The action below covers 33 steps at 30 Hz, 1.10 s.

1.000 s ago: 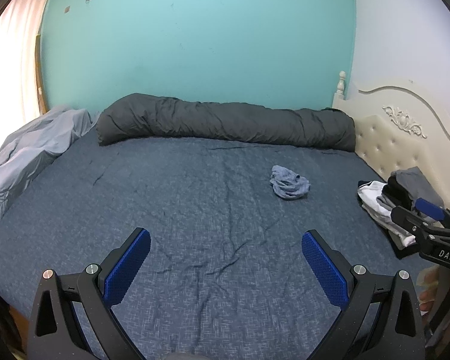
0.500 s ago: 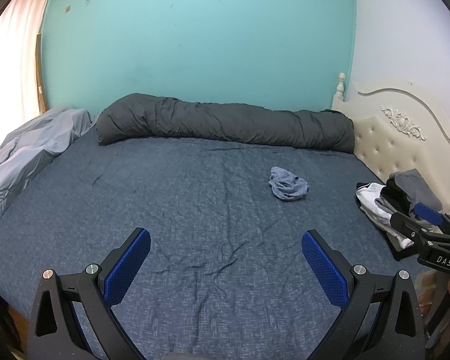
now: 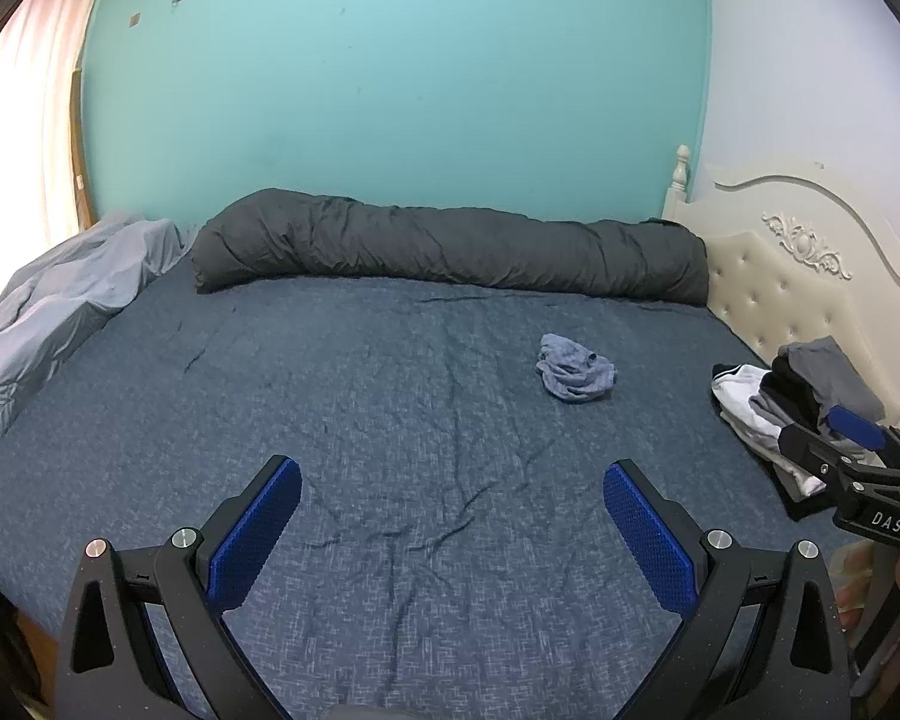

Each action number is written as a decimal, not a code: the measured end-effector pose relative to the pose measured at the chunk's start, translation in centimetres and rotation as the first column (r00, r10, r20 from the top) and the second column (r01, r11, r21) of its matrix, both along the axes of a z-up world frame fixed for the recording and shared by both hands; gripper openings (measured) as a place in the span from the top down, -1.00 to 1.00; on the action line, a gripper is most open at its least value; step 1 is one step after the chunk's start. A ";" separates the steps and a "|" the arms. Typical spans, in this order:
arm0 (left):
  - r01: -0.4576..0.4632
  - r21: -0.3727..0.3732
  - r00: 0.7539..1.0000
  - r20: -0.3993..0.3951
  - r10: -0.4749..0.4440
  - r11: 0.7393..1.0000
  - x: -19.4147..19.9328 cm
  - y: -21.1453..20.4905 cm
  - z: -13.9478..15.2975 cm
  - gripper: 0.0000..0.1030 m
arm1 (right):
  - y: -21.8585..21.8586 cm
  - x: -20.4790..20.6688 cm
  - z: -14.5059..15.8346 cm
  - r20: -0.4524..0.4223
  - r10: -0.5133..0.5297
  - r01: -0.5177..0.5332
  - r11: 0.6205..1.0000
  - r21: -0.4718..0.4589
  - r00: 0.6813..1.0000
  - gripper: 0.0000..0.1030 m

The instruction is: Fold clothes

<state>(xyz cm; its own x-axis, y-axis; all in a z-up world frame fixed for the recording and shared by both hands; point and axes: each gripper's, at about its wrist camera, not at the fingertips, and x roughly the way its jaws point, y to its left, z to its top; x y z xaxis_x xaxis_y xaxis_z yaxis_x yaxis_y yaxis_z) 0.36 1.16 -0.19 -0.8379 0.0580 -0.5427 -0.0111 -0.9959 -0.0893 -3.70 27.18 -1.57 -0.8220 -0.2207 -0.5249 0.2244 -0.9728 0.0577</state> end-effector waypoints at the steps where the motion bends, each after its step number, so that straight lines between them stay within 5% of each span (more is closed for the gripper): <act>1: 0.001 -0.001 1.000 -0.001 -0.001 1.000 0.0 0.0 0.0 -0.99 | 0.0 0.0 0.1 -0.001 0.000 0.000 1.000 0.000 1.000 -0.99; 33: 0.011 0.004 1.000 0.007 -0.011 1.000 -0.6 0.6 0.0 -0.99 | 0.4 -0.5 0.5 0.003 -0.009 0.009 1.000 0.000 1.000 -0.99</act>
